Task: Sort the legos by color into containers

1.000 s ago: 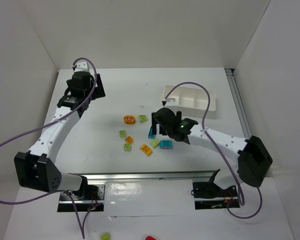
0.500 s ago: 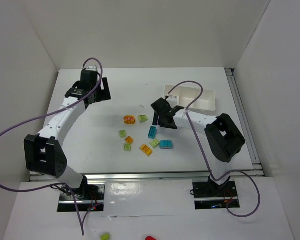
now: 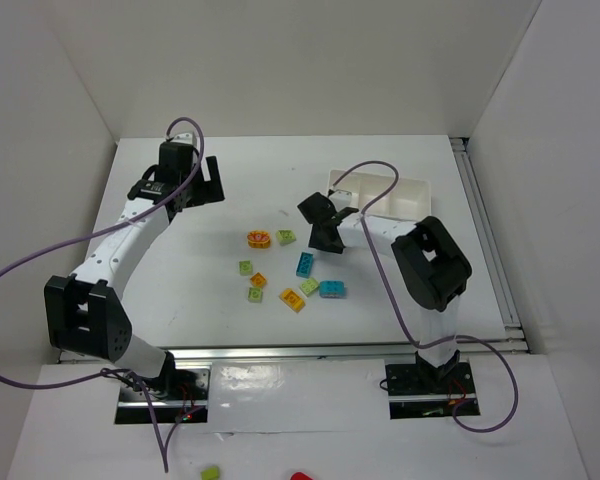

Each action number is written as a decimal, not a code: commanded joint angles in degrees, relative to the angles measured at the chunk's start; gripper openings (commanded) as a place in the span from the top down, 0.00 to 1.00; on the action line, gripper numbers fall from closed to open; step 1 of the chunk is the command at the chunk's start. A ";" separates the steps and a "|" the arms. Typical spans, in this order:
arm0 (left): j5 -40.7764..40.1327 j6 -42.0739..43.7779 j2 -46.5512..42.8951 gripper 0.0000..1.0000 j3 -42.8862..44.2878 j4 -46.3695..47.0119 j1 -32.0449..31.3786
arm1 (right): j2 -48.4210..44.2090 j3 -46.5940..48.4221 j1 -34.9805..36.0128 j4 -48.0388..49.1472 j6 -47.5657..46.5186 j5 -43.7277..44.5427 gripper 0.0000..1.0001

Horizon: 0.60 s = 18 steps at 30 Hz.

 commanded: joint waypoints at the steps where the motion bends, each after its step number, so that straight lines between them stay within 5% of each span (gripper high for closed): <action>1: 0.68 0.66 -2.04 0.00 -0.52 1.50 -0.24 | 0.64 2.61 -0.63 1.28 0.90 2.68 0.49; 6: 1.21 1.19 -2.04 0.00 -0.52 1.50 -0.24 | -1.98 3.66 -0.63 -0.31 -0.84 5.14 0.66; 12: 3.83 2.85 -2.66 0.00 0.53 0.45 -0.24 | -13.57 3.66 -0.10 -3.30 -4.19 7.25 0.68; 18: 1.66 2.86 -0.63 0.00 3.09 -3.60 -1.38 | -18.69 3.57 -6.94 -4.62 -6.91 8.05 0.68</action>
